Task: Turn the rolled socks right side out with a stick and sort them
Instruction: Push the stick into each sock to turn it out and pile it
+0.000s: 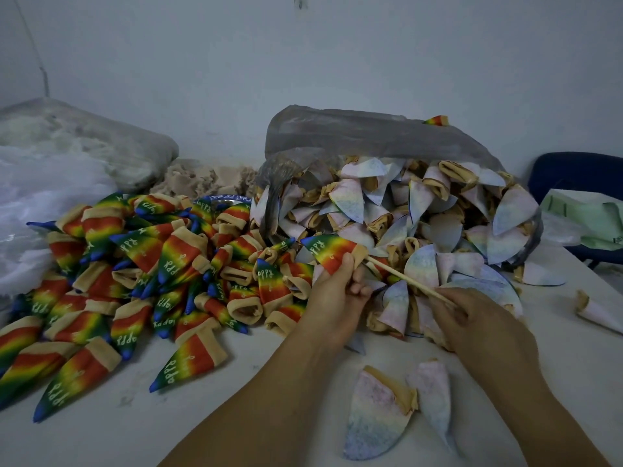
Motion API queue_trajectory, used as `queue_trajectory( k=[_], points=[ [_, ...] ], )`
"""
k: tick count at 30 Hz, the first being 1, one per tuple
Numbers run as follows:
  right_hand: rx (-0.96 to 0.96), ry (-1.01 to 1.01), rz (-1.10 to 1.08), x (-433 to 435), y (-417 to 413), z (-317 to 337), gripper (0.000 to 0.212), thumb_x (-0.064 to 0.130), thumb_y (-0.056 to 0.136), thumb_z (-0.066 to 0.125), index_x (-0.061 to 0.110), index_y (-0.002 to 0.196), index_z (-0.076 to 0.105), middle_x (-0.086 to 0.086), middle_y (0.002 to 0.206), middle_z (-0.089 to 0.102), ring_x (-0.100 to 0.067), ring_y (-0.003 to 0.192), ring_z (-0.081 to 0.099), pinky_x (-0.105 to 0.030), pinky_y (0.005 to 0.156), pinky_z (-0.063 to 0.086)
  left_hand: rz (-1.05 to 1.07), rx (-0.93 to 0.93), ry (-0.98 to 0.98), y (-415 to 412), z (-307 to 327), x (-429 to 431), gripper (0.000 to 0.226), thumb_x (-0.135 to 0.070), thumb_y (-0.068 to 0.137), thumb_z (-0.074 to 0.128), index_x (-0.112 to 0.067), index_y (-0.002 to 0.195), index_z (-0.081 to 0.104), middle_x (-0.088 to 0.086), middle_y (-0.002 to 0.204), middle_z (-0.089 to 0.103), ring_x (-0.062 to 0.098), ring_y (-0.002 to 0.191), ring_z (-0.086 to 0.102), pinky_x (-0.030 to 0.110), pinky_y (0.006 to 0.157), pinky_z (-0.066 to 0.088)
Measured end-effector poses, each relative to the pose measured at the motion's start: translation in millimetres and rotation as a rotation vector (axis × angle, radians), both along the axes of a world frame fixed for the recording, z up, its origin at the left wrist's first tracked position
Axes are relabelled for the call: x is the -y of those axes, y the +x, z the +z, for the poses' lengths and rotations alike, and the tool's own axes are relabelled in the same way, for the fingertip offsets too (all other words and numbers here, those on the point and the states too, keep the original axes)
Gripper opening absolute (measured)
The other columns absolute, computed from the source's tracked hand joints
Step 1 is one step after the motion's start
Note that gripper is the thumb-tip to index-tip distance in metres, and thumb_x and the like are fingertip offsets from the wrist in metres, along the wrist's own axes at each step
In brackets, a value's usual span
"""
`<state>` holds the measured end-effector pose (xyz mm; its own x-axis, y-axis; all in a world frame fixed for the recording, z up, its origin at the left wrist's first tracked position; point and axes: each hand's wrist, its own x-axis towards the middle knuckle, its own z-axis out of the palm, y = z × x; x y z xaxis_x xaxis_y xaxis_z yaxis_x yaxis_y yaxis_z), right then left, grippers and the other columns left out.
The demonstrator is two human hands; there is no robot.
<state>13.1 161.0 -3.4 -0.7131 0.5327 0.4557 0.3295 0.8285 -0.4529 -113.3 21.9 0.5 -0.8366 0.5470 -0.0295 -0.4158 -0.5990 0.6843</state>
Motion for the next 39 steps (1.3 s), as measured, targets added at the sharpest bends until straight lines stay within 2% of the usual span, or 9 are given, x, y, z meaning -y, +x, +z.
queue_trajectory(
  k=[7, 10, 12, 16, 22, 27, 30, 36, 39],
  points=[
    [0.011, -0.164, -0.172, -15, 5, 2, 0.015, 0.027, 0.092, 0.048, 0.028, 0.092, 0.064, 0.009, 0.066, 0.049, -0.019, 0.065, 0.044, -0.031, 0.058, 0.033, -0.157, 0.166, 0.230, 1, 4, 4, 0.029, -0.007, 0.080, 0.053, -0.007, 0.107, 0.065, 0.000, 0.066, 0.043, 0.009, 0.054, 0.035, 0.020, 0.059, 0.034],
    [-0.120, -0.261, -0.028, -7, 4, 8, 0.017, 0.033, 0.094, 0.049, 0.026, 0.083, 0.061, 0.001, 0.074, 0.054, -0.022, 0.071, 0.049, -0.033, 0.060, 0.035, -0.172, 0.006, 0.085, 7, 2, 1, 0.021, -0.002, 0.088, 0.042, -0.001, 0.097, 0.061, 0.000, 0.072, 0.054, 0.008, 0.055, 0.051, 0.021, 0.061, 0.042],
    [-0.221, -0.380, 0.127, 8, 2, 14, 0.022, 0.040, 0.093, 0.051, 0.031, 0.076, 0.062, 0.003, 0.074, 0.057, -0.015, 0.072, 0.054, -0.030, 0.060, 0.038, -0.193, -0.150, -0.044, 14, 1, -4, 0.025, 0.000, 0.091, 0.035, 0.012, 0.092, 0.058, 0.001, 0.084, 0.068, 0.007, 0.072, 0.064, 0.021, 0.070, 0.048],
    [-0.241, -0.602, 0.335, 32, -1, 19, 0.026, 0.065, 0.073, 0.049, 0.046, 0.081, 0.065, 0.011, 0.074, 0.063, 0.003, 0.067, 0.058, -0.014, 0.055, 0.042, -0.343, -0.349, -0.141, 21, -4, -6, 0.056, -0.010, 0.080, 0.041, -0.003, 0.134, 0.056, 0.010, 0.121, 0.066, 0.019, 0.106, 0.062, 0.029, 0.082, 0.051],
    [-0.275, -0.529, 0.341, 28, -2, 11, 0.028, 0.064, 0.072, 0.049, 0.039, 0.076, 0.061, -0.002, 0.063, 0.054, -0.002, 0.050, 0.047, -0.010, 0.048, 0.038, -0.303, -0.403, -0.200, 24, -5, -4, 0.033, -0.024, 0.091, 0.050, -0.009, 0.115, 0.067, 0.003, 0.100, 0.073, 0.020, 0.099, 0.064, 0.032, 0.086, 0.051],
    [-0.235, -0.458, 0.321, 27, -3, 7, 0.029, 0.058, 0.077, 0.049, 0.033, 0.062, 0.052, 0.014, 0.051, 0.049, -0.002, 0.048, 0.044, -0.012, 0.047, 0.035, -0.232, -0.311, -0.220, 18, -6, -1, 0.020, -0.033, 0.080, 0.076, -0.021, 0.095, 0.075, 0.006, 0.093, 0.073, 0.020, 0.088, 0.068, 0.033, 0.075, 0.057],
    [-0.221, -0.440, 0.328, 29, -4, 6, 0.031, 0.056, 0.080, 0.045, 0.031, 0.063, 0.050, 0.016, 0.055, 0.053, -0.002, 0.053, 0.047, -0.012, 0.050, 0.036, -0.194, -0.263, -0.201, 18, -7, -2, 0.014, -0.032, 0.078, 0.074, -0.022, 0.087, 0.078, 0.005, 0.089, 0.075, 0.016, 0.083, 0.071, 0.031, 0.071, 0.059],
    [-0.264, -0.675, 0.376, 38, -8, 6, 0.038, 0.049, 0.085, 0.045, 0.023, 0.064, 0.062, 0.013, 0.051, 0.060, 0.007, 0.046, 0.050, -0.004, 0.046, 0.035, -0.160, -0.265, -0.169, 21, 0, -2, 0.011, -0.032, 0.081, 0.071, -0.025, 0.076, 0.078, 0.008, 0.080, 0.073, 0.016, 0.063, 0.069, 0.029, 0.059, 0.056],
    [-0.279, -0.680, 0.386, 37, -5, 5, 0.031, 0.053, 0.083, 0.045, 0.031, 0.075, 0.066, 0.020, 0.062, 0.066, 0.011, 0.058, 0.057, 0.000, 0.051, 0.037, -0.143, -0.333, -0.229, 19, -2, -3, 0.007, -0.035, 0.078, 0.072, -0.030, 0.078, 0.078, 0.003, 0.082, 0.075, 0.017, 0.073, 0.072, 0.033, 0.064, 0.059]
  ],
)
